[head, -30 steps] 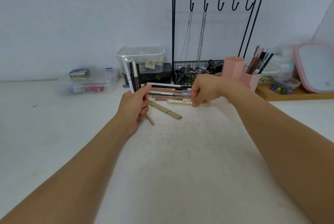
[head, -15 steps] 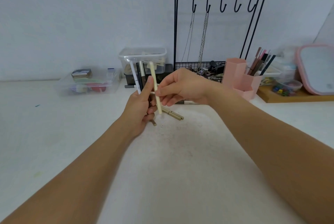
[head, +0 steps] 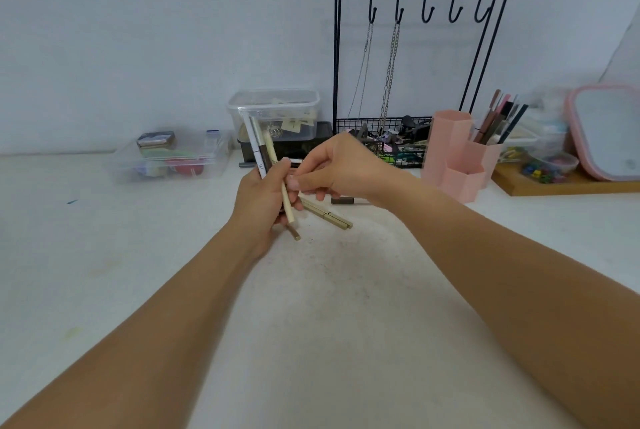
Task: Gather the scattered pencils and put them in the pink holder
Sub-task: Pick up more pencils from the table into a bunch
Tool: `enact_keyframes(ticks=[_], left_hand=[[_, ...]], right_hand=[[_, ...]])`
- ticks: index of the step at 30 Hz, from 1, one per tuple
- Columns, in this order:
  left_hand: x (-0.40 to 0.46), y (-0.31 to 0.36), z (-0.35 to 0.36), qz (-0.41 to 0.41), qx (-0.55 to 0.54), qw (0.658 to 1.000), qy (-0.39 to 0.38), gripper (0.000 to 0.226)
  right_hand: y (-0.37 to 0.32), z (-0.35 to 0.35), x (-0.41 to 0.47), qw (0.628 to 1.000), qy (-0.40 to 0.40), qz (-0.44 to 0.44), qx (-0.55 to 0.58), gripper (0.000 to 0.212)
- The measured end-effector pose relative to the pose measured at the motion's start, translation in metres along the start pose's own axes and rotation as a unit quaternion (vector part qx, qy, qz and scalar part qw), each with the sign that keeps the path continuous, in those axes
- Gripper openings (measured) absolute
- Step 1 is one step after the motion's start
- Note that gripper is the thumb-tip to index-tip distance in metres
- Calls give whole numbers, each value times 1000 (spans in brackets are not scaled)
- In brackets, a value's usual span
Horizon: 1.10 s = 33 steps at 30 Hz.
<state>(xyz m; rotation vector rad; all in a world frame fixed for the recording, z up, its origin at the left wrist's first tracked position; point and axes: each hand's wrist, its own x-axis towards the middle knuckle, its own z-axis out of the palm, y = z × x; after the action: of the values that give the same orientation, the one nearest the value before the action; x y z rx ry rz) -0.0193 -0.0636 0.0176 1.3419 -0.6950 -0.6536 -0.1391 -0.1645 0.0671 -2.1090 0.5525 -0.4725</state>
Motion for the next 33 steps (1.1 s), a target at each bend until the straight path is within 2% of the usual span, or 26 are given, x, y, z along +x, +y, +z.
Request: enact_keyframes(ticks=[2,5,8,11,17,22,26,29,33], left_hand=[[1,2,-3,4,-24,1000,19,30],[0,5,-4,-19,-81,996,32,24],[0,4,-3,-28,-87,996,23,21],[2,2,-3,-36,-84,996,7,22],[3,-2,-2,-49,-54,997,-28,43],[0,-2,-2,-53,-42,996,-51,38],[-1,-1,-2,-54,-26,996,-62,33],[-2,0,-1,-57,-17,996,-67,33],[-2,2,-1,-73,-35,994,-80,40]], right_hand=[[3,-23,2,996,2,9,-88,15],[13,-51,2,963,-48,46,-261,16],[22,-64,1,937,-80,89,-328,20],[26,-69,1,926,-100,117,-344,22],[41,-69,5,916,-103,134,-364,13],[43,-71,4,922,-102,127,-352,9],[31,-77,-2,955,-74,99,-270,8],[12,-70,-5,992,-52,69,-95,9],[-7,-43,-2,990,-56,38,124,13]])
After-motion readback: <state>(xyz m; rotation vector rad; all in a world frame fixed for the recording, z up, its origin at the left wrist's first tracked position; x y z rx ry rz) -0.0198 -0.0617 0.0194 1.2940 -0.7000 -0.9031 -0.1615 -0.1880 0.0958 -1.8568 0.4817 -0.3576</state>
